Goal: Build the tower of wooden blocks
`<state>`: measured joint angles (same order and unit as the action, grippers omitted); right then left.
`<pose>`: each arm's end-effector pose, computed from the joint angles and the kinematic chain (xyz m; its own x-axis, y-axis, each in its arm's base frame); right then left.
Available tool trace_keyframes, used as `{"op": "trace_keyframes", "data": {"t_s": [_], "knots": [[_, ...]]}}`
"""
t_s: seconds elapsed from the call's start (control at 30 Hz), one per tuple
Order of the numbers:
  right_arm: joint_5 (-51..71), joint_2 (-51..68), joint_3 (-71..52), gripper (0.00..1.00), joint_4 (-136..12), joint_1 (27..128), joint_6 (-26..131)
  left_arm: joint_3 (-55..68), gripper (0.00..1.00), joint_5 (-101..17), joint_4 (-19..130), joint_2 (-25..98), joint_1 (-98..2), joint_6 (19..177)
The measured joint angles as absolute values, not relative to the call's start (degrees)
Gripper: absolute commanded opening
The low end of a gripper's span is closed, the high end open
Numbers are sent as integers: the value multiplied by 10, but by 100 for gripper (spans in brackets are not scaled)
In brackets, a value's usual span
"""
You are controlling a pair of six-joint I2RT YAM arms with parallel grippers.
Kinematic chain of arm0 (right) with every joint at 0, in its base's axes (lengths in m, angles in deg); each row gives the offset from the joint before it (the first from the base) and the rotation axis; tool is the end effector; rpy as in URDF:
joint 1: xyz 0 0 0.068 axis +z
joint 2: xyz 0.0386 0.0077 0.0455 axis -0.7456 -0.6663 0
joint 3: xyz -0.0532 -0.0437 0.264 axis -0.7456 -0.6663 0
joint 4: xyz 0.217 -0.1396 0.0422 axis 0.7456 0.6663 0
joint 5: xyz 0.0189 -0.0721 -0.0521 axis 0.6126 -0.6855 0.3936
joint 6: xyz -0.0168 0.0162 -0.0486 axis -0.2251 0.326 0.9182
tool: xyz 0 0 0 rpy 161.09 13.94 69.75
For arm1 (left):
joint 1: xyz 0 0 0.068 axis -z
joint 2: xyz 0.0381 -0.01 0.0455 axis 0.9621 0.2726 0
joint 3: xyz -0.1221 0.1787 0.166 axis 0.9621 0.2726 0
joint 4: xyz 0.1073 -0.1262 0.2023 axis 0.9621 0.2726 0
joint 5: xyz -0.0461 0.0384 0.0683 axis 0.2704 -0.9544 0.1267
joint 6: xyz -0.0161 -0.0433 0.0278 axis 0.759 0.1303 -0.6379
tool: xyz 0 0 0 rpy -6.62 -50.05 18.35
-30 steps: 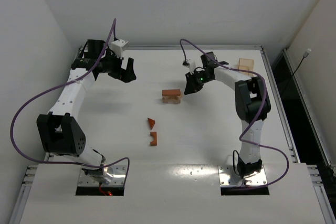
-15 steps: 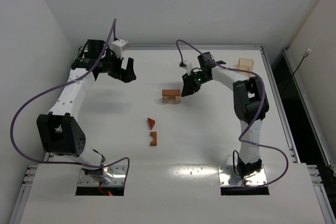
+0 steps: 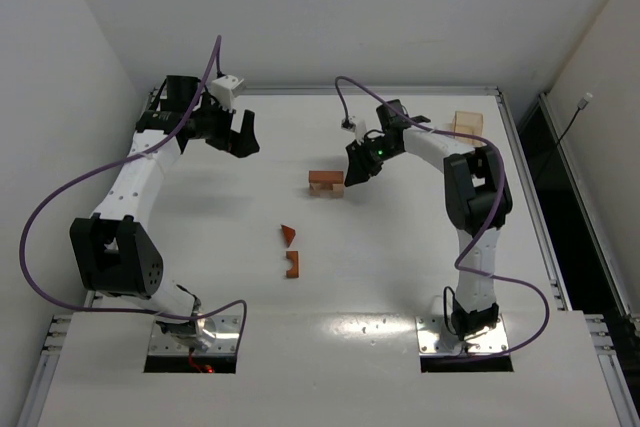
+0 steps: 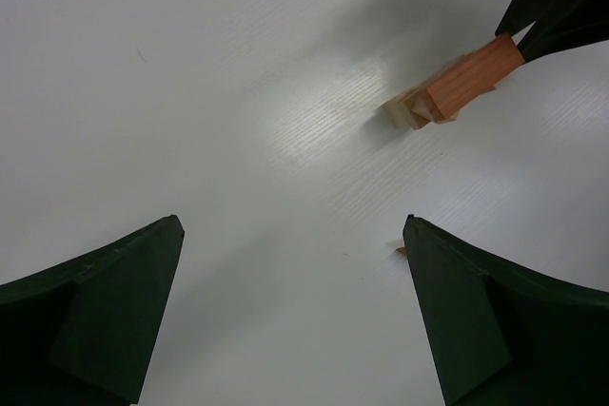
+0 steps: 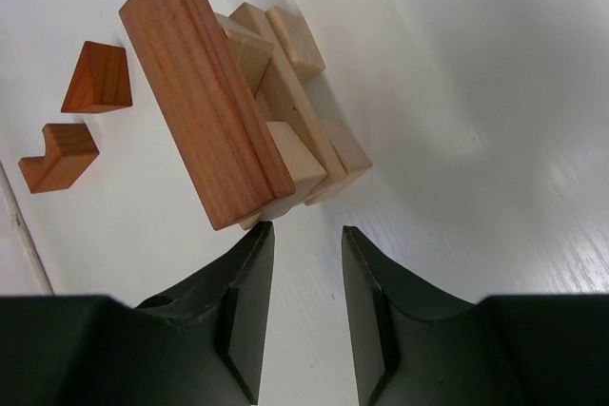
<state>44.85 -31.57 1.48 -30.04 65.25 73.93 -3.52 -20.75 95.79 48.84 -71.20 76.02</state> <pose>0.4056 0.1491 0.1594 -0.7302 -0.4224 -0.5370 -0.6782 0.5434 0.4948 0.3341 -0.0347 0.3396 -0.6118 0.1839 -0.7693 0.5114 0.8339 -0.2074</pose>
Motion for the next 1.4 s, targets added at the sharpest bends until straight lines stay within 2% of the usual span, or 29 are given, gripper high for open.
{"op": "trace_keyframes", "data": {"t_s": [0.33,0.57,0.73,0.87,1.13,1.4], "knots": [[447,-310,0,33,-309,646,740,-32,100,-207,957,488,-712,758],[427,-252,-29,33,-311,601,742,25,100,-193,974,461,-690,717],[410,-197,-19,33,-290,562,764,78,100,-191,1016,427,-601,663],[391,-159,-6,48,-250,538,798,129,100,-195,1041,394,-507,635],[372,-75,-26,50,-202,508,832,198,100,-225,1070,372,-359,603],[367,-43,-72,50,-191,499,835,198,100,-281,1084,400,-259,561]]}}
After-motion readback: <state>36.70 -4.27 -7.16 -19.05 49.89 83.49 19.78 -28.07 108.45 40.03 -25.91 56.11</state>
